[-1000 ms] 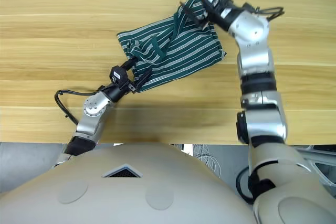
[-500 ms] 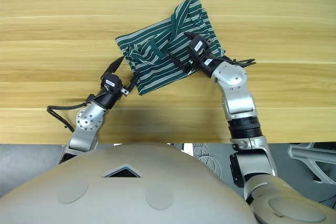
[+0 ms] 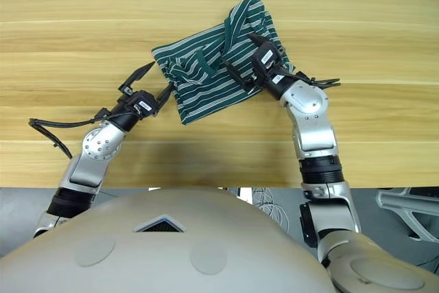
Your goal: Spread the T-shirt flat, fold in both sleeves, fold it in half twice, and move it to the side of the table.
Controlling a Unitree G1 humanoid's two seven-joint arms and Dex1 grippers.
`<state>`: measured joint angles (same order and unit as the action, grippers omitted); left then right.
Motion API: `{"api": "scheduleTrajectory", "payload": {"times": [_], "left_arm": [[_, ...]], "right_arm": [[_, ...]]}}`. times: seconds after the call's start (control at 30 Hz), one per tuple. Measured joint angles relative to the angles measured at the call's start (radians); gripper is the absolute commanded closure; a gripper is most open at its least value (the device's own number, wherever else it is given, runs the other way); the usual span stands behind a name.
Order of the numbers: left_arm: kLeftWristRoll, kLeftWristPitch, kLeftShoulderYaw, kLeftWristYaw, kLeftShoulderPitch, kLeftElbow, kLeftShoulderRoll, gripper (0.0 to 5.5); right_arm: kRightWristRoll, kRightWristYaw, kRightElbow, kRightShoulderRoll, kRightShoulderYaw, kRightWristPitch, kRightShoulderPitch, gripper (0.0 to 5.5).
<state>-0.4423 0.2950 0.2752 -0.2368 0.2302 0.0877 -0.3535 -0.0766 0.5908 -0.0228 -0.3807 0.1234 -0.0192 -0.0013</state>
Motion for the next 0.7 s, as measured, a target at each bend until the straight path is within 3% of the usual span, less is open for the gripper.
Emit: {"api": "scheduleTrajectory", "payload": {"times": [0.7], "left_arm": [[-0.003,-0.007,0.096,-0.038,-0.059,0.005,-0.002,2.48]], "right_arm": [[0.111,-0.079,-0.169,0.0,0.059,0.044,-0.032,1.41]]}}
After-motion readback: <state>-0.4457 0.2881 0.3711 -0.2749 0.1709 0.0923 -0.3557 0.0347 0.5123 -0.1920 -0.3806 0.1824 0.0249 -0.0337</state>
